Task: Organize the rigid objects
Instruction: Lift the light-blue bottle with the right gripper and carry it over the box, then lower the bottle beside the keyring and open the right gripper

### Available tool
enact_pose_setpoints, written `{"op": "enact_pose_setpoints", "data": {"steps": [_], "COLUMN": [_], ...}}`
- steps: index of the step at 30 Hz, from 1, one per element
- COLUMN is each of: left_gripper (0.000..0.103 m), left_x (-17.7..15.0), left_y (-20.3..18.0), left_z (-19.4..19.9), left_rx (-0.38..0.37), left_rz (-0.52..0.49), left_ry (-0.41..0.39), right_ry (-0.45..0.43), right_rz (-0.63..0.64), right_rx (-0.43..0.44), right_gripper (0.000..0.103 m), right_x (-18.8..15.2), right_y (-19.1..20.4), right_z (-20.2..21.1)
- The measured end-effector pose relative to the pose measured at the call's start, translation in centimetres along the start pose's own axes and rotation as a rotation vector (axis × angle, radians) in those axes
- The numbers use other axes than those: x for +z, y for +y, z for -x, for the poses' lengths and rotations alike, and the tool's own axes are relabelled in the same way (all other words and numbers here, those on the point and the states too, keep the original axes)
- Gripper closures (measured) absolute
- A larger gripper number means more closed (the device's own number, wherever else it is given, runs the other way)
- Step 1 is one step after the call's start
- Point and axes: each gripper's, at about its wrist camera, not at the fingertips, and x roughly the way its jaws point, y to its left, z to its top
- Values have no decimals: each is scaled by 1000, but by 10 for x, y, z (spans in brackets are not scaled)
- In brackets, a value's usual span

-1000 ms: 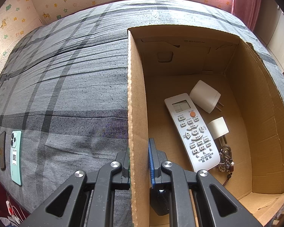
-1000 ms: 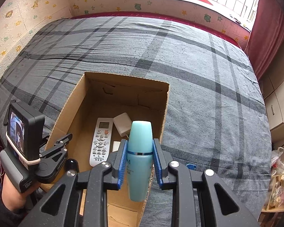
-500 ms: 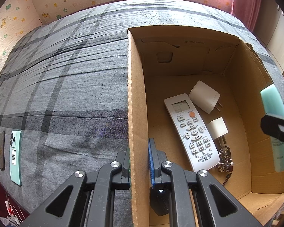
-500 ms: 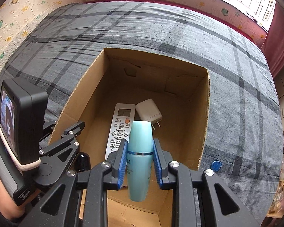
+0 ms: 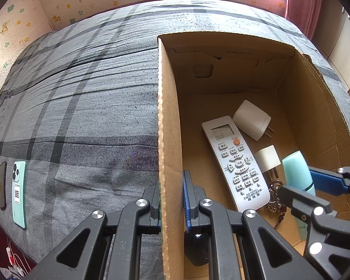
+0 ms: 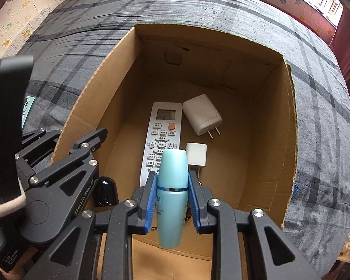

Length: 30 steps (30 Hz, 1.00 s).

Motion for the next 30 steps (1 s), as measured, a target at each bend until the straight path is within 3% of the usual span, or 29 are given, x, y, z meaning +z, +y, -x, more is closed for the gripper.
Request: {"op": "enact_pose_setpoints", "data": {"steps": [17,30], "left_gripper": [89,89], "left_x": [0,-1], "left_y": [0,0], "left_z": [0,1], "left_rx": [-2,0], "left_rz": [4,4], "left_ry": [0,-1], "right_ry": [93,69], "right_rz": [-2,14], "right_rx": [8,-29], "right_gripper": [76,70], "right_x": [-10,-10], "right_y": [5,0], "right_z": [-36,-29]}}
